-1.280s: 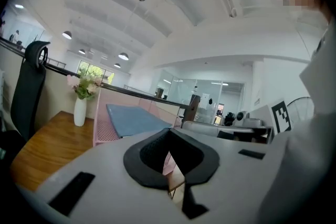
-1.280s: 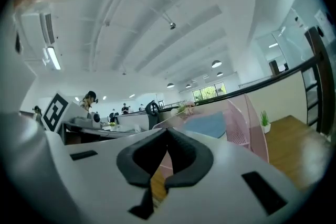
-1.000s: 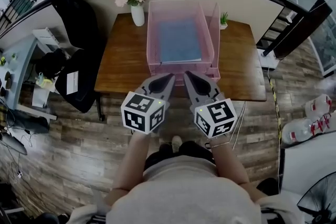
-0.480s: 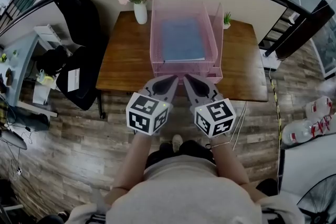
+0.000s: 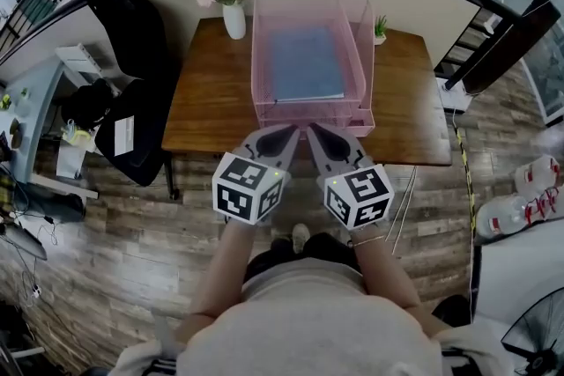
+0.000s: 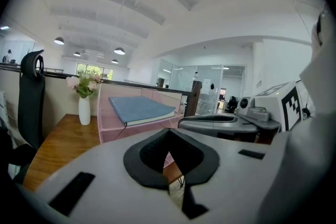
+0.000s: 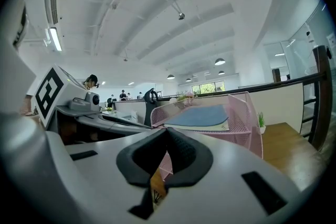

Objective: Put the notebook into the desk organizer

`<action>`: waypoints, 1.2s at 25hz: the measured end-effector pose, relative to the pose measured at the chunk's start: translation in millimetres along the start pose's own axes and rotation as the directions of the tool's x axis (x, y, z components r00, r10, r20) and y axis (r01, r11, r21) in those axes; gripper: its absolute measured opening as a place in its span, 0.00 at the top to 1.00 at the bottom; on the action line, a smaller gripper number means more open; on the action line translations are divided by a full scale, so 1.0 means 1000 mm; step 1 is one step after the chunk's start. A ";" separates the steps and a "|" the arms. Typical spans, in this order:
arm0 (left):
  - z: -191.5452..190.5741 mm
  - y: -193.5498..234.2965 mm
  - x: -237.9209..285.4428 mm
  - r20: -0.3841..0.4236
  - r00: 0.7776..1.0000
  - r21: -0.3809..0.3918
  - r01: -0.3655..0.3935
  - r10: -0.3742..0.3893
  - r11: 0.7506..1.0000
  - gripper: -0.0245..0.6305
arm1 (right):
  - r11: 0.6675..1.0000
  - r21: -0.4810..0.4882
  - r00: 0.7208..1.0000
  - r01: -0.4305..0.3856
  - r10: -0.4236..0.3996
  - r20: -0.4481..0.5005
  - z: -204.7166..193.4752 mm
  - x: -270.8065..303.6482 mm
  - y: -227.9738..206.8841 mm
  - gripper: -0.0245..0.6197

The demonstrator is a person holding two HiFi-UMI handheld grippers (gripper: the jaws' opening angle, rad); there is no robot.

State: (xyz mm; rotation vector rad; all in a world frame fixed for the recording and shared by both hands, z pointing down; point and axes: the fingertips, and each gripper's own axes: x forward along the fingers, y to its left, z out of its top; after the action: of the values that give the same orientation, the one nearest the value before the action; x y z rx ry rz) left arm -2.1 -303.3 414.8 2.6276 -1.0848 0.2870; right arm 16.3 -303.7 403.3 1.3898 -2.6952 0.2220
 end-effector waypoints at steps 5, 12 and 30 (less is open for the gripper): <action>-0.001 0.001 0.000 -0.002 1.000 -0.004 0.000 0.000 1.000 0.94 | 1.000 0.008 1.000 0.002 -0.002 0.005 0.001 0.000 -0.002 0.96; 0.002 -0.002 0.001 0.007 1.000 -0.010 0.011 -0.011 1.000 0.94 | 1.000 0.006 1.000 -0.009 0.009 0.004 0.001 -0.001 -0.002 0.96; 0.002 -0.004 0.007 0.014 1.000 -0.023 0.018 -0.018 1.000 0.94 | 1.000 0.008 1.000 -0.018 0.018 0.008 0.001 -0.003 -0.005 0.95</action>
State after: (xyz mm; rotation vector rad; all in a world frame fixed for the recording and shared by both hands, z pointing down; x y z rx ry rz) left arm 5.8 -305.4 413.8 2.6213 -1.0621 0.2509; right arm 22.4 -304.2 401.9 1.3723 -2.7166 0.2291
